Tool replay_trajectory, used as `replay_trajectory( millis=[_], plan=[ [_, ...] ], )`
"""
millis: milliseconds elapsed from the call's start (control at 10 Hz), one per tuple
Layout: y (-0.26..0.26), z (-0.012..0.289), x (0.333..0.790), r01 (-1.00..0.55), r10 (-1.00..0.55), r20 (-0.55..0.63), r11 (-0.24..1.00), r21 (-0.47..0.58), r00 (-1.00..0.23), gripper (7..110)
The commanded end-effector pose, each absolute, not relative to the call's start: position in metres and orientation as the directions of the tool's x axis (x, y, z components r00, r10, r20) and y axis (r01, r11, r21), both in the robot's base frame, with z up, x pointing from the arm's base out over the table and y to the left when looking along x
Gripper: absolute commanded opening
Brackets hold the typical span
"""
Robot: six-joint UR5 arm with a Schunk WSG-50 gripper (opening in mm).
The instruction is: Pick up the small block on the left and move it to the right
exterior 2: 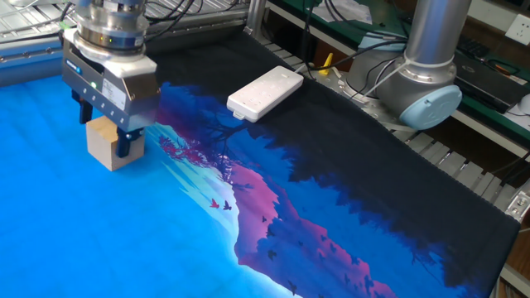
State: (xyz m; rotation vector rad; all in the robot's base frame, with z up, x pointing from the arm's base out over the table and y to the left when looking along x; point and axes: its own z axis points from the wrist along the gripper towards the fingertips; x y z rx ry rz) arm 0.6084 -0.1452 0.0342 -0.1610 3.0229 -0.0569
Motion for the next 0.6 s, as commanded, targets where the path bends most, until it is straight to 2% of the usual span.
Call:
replay_trajectory(
  millis=[0,300,500],
  plan=[
    [-0.139,0.069,0.615,-0.143,-0.15,-0.114,0.987,-0.068,-0.982,7],
    [-0.115,0.078,0.625,-0.229,-0.239,-0.122,0.969,-0.088,-0.963,7],
    [-0.1,0.081,0.637,-0.344,-0.356,-0.168,0.934,-0.095,-0.919,7]
  ],
)
